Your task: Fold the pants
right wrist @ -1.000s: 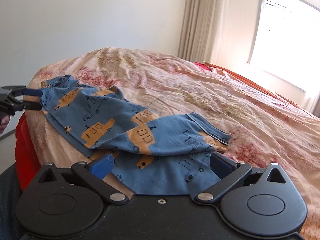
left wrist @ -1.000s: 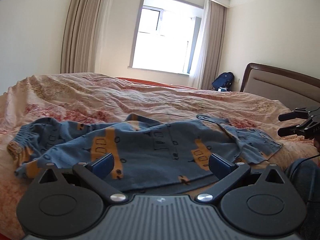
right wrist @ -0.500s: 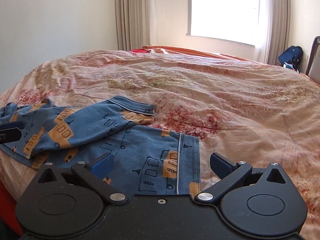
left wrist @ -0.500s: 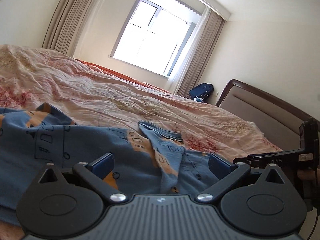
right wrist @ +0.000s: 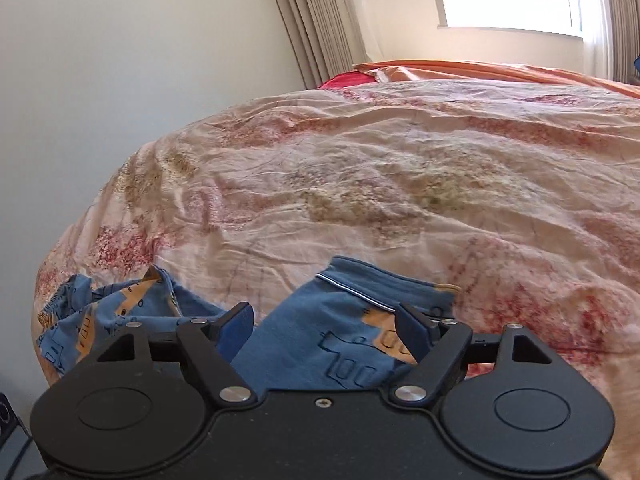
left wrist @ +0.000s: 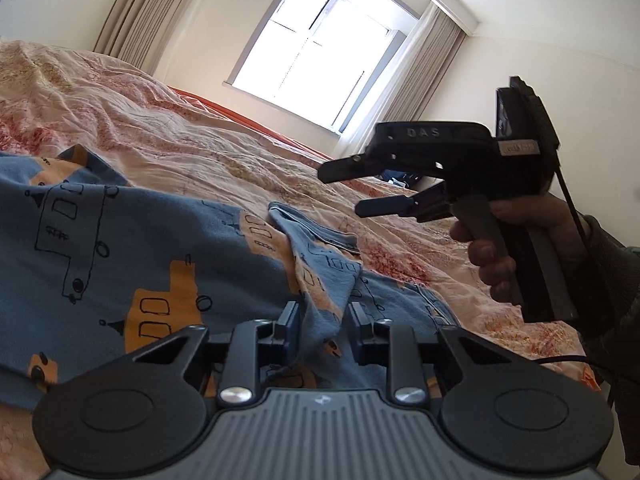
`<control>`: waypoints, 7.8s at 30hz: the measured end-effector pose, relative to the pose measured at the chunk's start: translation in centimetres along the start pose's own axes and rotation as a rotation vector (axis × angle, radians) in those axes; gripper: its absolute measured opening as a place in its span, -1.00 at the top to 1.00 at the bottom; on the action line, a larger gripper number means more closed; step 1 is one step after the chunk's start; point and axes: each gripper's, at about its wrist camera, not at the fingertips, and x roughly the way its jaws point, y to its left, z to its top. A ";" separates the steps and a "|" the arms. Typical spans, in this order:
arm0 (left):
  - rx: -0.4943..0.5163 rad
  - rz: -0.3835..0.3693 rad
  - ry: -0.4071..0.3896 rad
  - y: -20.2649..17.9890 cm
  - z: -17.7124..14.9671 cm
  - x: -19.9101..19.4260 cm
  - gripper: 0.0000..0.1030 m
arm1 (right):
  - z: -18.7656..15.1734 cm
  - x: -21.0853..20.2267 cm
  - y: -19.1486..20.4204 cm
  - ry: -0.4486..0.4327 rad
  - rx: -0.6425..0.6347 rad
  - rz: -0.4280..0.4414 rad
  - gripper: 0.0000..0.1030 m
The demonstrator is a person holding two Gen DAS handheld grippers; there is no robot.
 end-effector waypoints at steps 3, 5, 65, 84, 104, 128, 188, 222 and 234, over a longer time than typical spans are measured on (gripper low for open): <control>0.019 0.004 0.012 -0.6 -0.1 0.2 0.79 | 1.2 2.9 1.7 0.035 -0.001 -0.003 -0.46; 0.023 0.010 0.008 -0.7 0.0 0.2 0.81 | 1.8 5.1 2.8 0.082 -0.010 -0.040 -0.33; 0.612 0.206 0.111 -8.0 -4.6 0.7 0.63 | -13.4 -9.1 -11.8 -0.090 0.301 -0.112 0.52; 0.625 0.159 0.116 -8.2 -5.3 0.7 0.95 | -17.6 -13.0 -11.2 -0.164 0.251 -0.180 0.80; 0.215 0.258 -0.048 -2.5 -1.6 -4.8 -0.68 | -15.8 -8.7 -14.9 -0.155 0.398 -0.003 0.56; 0.174 0.829 -0.210 14.0 5.1 -18.9 -0.68 | -15.7 -10.9 -13.4 -0.201 0.381 -0.161 0.76; 0.513 0.462 0.192 10.1 9.3 4.1 -0.22 | -14.4 -3.4 0.9 -0.112 0.234 0.035 -0.99; 0.478 0.279 0.095 -4.5 8.6 5.8 -0.99 | -18.7 -13.3 -5.5 -0.420 0.548 -0.077 -0.99; 0.617 0.073 0.169 -10.7 3.4 14.1 -0.99 | -23.6 -15.3 -11.2 -0.388 0.488 -0.043 -0.99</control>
